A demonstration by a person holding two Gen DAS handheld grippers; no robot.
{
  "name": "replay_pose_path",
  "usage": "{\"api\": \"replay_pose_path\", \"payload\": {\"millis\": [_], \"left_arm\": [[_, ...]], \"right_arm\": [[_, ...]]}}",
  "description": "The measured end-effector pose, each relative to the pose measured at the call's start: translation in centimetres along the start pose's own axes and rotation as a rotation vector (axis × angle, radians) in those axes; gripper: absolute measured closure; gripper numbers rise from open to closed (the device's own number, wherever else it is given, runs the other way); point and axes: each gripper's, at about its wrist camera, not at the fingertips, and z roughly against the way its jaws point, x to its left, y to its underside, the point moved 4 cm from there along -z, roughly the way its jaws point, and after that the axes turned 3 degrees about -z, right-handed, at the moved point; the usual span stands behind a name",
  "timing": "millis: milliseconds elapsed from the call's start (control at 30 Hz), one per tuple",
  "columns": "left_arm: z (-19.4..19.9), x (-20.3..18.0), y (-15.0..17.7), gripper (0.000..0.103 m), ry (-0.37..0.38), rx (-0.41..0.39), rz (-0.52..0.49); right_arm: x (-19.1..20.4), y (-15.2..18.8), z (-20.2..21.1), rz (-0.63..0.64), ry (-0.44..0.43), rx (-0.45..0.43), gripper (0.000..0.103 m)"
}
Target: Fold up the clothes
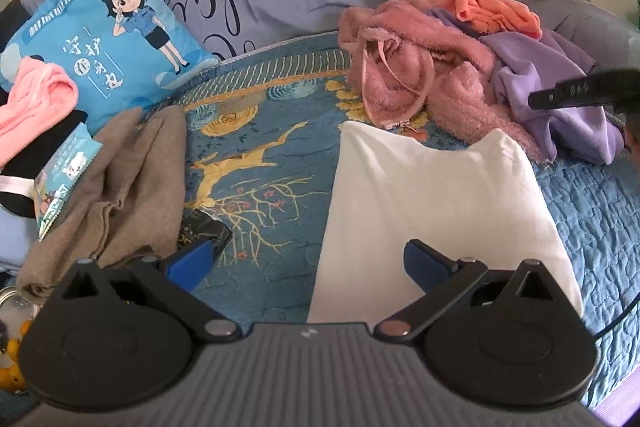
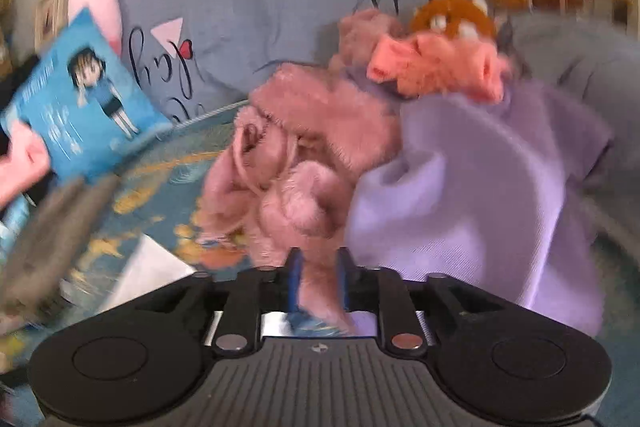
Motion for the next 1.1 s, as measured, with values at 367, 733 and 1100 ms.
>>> {"api": "replay_pose_path", "payload": {"millis": [367, 733, 1100], "left_arm": [[-0.2, 0.1, 0.1, 0.0, -0.001, 0.008, -0.002], [-0.3, -0.2, 0.2, 0.0, 0.001, 0.013, -0.016], [-0.4, 0.0, 0.2, 0.0, 0.0, 0.019, -0.007]], "right_arm": [[1.2, 3.5, -2.2, 0.096, -0.051, 0.124, 0.078], [2.3, 3.0, -3.7, 0.173, -0.006, 0.121, 0.074], [0.8, 0.6, -1.6, 0.03, 0.017, 0.028, 0.099]]}}
